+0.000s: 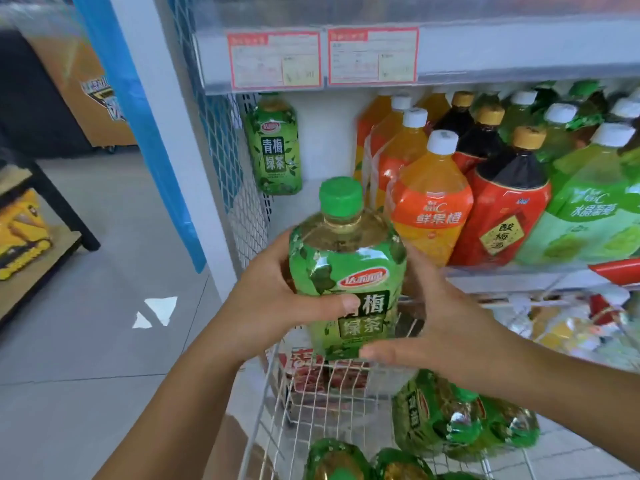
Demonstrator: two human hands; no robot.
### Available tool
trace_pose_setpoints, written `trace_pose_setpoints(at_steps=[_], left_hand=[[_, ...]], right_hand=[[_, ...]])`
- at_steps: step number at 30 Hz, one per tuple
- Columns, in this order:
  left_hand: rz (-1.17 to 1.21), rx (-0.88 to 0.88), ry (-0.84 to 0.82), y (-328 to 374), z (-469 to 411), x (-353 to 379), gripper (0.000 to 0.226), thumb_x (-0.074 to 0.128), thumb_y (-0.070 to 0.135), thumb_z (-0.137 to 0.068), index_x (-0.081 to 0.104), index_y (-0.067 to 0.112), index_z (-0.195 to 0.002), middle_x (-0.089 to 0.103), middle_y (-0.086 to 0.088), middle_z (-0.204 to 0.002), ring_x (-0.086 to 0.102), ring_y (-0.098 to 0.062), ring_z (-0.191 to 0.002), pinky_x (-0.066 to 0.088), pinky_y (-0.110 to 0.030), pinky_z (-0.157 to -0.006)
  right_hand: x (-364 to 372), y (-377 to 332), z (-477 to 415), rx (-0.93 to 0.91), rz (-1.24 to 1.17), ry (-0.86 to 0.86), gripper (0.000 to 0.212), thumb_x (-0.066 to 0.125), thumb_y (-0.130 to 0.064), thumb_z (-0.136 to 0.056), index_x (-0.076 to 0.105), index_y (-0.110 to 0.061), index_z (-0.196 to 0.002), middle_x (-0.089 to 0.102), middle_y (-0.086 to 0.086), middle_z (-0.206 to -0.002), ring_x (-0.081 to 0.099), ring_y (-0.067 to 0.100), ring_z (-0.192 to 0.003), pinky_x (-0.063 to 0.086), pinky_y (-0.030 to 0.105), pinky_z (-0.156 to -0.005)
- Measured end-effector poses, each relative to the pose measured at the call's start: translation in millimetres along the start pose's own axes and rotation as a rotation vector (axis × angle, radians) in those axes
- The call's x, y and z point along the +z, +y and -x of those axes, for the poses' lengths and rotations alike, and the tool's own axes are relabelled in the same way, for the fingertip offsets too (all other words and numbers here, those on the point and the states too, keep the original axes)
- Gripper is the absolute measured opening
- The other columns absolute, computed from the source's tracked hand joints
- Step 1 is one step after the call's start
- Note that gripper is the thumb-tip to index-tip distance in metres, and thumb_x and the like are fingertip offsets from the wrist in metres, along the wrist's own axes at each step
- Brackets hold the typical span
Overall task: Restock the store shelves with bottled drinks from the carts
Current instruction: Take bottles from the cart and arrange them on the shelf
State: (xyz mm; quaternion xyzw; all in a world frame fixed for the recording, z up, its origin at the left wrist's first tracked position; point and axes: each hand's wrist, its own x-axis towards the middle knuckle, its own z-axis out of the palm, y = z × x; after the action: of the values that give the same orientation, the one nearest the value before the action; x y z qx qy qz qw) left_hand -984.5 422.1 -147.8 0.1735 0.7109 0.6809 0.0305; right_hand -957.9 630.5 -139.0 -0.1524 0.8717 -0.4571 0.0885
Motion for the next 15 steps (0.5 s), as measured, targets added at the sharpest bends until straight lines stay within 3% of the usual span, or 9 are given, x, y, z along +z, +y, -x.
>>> trace_pose_setpoints(at_steps=[2, 4, 7, 9, 11, 13, 15], left_hand=[[-0.043, 0.045, 0.027, 15, -9, -2, 0.067, 0.087, 0.024, -0.053, 0.062, 0.026, -0.115, 0.075, 0.003, -0.107, 0.071, -0.014, -0.100, 0.055, -0.024, -0.080], [-0.128, 0.073, 0.076, 29, -20, -8, 0.069, 0.092, 0.025, -0.054, 0.061, 0.028, -0.115, 0.074, 0.008, -0.107, 0.070, -0.009, -0.100, 0.055, -0.022, -0.081], [-0.327, 0.199, 0.220, 41, -28, -23, 0.072, 0.088, 0.036, -0.065, 0.056, 0.027, -0.129, 0.069, 0.012, -0.120, 0.063, -0.002, -0.111, 0.050, -0.026, -0.094], [-0.520, 0.341, 0.479, 40, -23, -33, 0.063, 0.079, 0.044, -0.074, 0.055, 0.027, -0.130, 0.063, 0.013, -0.122, 0.059, 0.000, -0.113, 0.051, -0.025, -0.095], [-0.696, 0.485, 0.744, 31, -15, -45, 0.053, 0.073, 0.037, -0.084, 0.054, 0.020, -0.130, 0.053, 0.012, -0.115, 0.058, -0.006, -0.107, 0.053, -0.030, -0.091], [-0.750, 0.493, 0.884, 20, -13, -55, 0.058, 0.071, 0.032, -0.086, 0.048, 0.012, -0.135, 0.042, 0.008, -0.116, 0.053, -0.009, -0.106, 0.052, -0.035, -0.090], [-0.791, 0.423, 0.919, 11, -18, -64, 0.065, 0.070, 0.031, -0.085, 0.043, 0.011, -0.140, 0.039, 0.003, -0.119, 0.044, 0.000, -0.106, 0.049, -0.030, -0.094]], right_hand=[[10, -1, -17, -0.071, -0.113, 0.170, 0.096, 0.080, -0.054, -0.051, 0.037, -0.043, -0.135, 0.055, -0.031, -0.122, 0.048, -0.018, -0.112, 0.044, 0.015, -0.096], [13, -7, -36, -0.141, -0.217, 0.265, 0.087, 0.080, -0.048, -0.052, 0.047, -0.034, -0.132, 0.063, -0.022, -0.117, 0.055, -0.005, -0.112, 0.049, 0.027, -0.096], [17, -13, -65, -0.230, -0.321, 0.363, 0.076, 0.081, -0.038, -0.058, 0.051, -0.031, -0.127, 0.066, -0.018, -0.114, 0.058, -0.002, -0.110, 0.049, 0.023, -0.093], [19, -12, -84, -0.258, -0.311, 0.407, 0.067, 0.085, -0.026, -0.065, 0.050, -0.038, -0.120, 0.065, -0.015, -0.114, 0.059, 0.000, -0.109, 0.051, 0.025, -0.093], [19, -7, -105, -0.269, -0.256, 0.449, 0.067, 0.085, -0.017, -0.068, 0.047, -0.045, -0.115, 0.065, -0.014, -0.114, 0.059, 0.003, -0.108, 0.051, 0.030, -0.094], [22, 2, -126, -0.258, -0.243, 0.492, 0.064, 0.084, -0.014, -0.069, 0.046, -0.046, -0.109, 0.064, -0.015, -0.111, 0.060, 0.004, -0.106, 0.050, 0.031, -0.094], [27, 11, -145, -0.224, -0.248, 0.537, 0.062, 0.083, -0.013, -0.071, 0.046, -0.039, -0.113, 0.062, -0.018, -0.107, 0.059, 0.004, -0.104, 0.047, 0.021, -0.092]])
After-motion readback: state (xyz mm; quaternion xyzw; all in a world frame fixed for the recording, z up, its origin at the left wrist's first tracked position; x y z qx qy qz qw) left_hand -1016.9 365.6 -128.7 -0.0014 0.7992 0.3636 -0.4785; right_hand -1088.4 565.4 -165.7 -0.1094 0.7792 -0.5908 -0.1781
